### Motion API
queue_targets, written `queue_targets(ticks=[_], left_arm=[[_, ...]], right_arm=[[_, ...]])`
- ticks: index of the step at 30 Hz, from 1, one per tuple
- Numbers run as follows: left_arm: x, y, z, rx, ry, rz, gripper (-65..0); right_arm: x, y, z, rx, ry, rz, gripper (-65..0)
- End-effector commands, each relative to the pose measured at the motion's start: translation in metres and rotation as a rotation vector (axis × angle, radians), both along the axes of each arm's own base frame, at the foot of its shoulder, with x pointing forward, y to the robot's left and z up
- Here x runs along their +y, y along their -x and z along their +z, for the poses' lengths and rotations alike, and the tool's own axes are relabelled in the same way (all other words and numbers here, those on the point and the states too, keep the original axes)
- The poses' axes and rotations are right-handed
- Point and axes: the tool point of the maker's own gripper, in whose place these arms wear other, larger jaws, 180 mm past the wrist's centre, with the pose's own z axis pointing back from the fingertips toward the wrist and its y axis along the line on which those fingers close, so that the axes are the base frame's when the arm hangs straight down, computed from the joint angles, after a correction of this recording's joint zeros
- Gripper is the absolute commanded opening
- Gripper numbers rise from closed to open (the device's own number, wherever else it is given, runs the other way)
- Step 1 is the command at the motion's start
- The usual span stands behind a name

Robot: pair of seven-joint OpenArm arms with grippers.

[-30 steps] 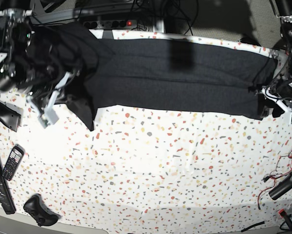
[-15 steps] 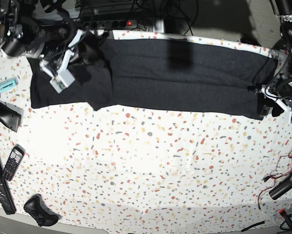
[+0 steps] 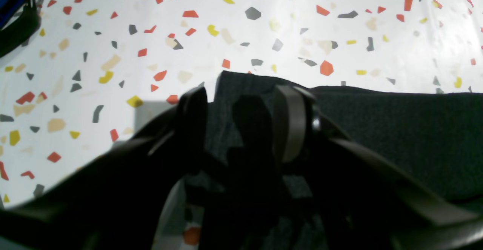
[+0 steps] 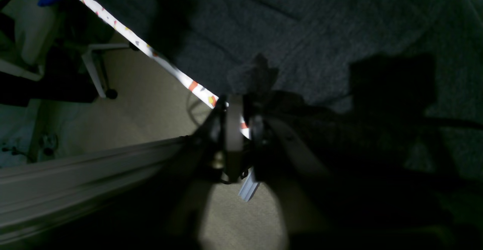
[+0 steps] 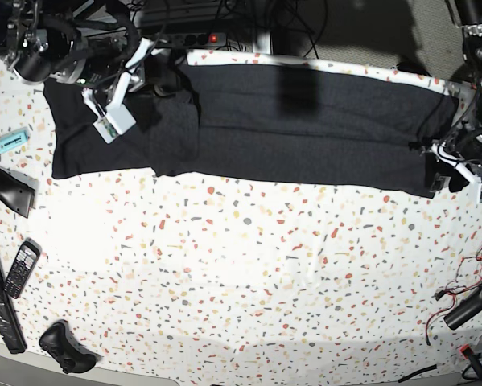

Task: Fold the T-shirt properly
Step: 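Fold the sleeve end near the right gripper inward over the shirt, then grasp the shirt end near the left gripper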

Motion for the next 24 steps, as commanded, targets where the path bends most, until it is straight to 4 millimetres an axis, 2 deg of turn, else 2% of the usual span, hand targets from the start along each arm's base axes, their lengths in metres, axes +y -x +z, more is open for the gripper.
queue_targets(ticks=[1, 3, 5, 13, 20, 24], left_arm=[[0.005, -0.009, 0.018, -0.059, -0.01, -0.001, -38.4], [0.005, -0.009, 0.018, -0.059, -0.01, -0.001, -38.4], [0.005, -0.009, 0.018, -0.059, -0.01, -0.001, -38.4], [0.006, -0.007, 0.016, -0.042, -0.015, 0.0, -38.4], [0.024, 0.006, 0.005, 0.084, -0.076, -0.007, -38.4], [0.027, 0.016, 0.0, 0.122, -0.017, -0.008, -38.4]], right_arm=[[0.001, -0.004, 0.008, -0.039, -0.004, 0.011, -54.9], [-0.001, -0.004, 0.007, -0.04, 0.009, 0.009, -48.1], [-0.001, -0.004, 0.007, -0.04, 0.009, 0.009, -45.8], [-0.003, -0.01, 0.011, -0.061, 0.008, -0.003, -45.8], [-0.026, -0.037, 0.027, -0.152, 0.04, -0.076, -45.8], [-0.039, -0.042, 0.031, -0.168, 0.061, -0.112, -45.8]])
